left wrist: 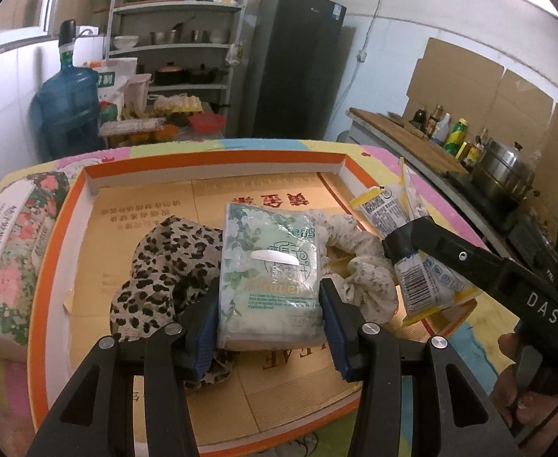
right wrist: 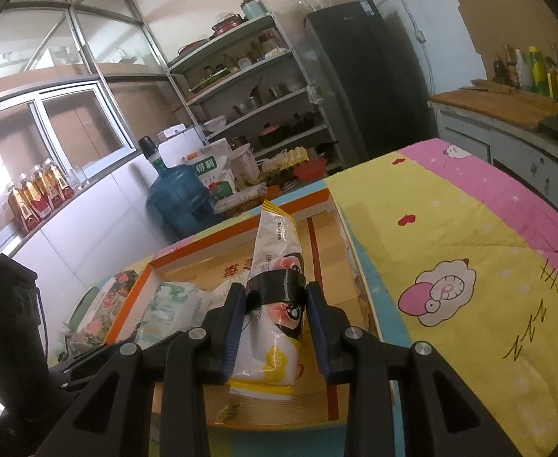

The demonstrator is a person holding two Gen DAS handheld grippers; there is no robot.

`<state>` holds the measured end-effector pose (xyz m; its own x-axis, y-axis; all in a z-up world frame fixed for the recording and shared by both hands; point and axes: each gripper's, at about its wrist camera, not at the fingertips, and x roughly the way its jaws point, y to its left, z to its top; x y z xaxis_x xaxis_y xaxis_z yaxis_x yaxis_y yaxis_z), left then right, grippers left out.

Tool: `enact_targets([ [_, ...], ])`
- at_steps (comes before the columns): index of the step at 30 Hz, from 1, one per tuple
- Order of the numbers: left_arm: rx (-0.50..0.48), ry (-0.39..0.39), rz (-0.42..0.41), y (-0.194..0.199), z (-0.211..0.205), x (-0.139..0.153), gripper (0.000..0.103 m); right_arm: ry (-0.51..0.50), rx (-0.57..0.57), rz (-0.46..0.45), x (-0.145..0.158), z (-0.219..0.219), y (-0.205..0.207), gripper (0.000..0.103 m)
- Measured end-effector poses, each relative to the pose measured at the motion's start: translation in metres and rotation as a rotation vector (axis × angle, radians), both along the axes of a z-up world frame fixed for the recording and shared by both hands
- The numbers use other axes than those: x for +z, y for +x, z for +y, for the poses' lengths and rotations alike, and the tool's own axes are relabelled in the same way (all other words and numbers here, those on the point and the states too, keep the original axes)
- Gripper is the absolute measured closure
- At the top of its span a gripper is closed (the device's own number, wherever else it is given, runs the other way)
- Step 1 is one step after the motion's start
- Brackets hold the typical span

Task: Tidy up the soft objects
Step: 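Carry the tissue pack and snack bag into the box beside the scrunchies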

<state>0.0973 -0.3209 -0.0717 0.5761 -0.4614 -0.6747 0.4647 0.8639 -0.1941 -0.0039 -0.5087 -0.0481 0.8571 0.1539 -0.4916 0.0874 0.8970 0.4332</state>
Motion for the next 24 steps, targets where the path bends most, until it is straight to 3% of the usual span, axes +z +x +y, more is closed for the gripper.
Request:
enact_targets([
  [13,0.006,-0.006,0.017,0.006,0.003,-0.002,0.051,0.021,0.008,0.031,-0.005,-0.001,0.005,0.069],
  [19,0.005,-0.012,-0.007,-0.001,0.004,0.001,0.036,0.019,-0.002,0.034,-0.005,-0.001,0.003,0.065],
  [21,0.003,-0.017,-0.011,-0.002,0.004,0.002,0.029,0.018,-0.002,0.032,-0.004,-0.001,0.003,0.060],
  [24,0.003,-0.025,-0.024,-0.005,0.006,0.006,0.029,0.016,-0.006,0.025,-0.003,-0.001,0.001,0.056],
])
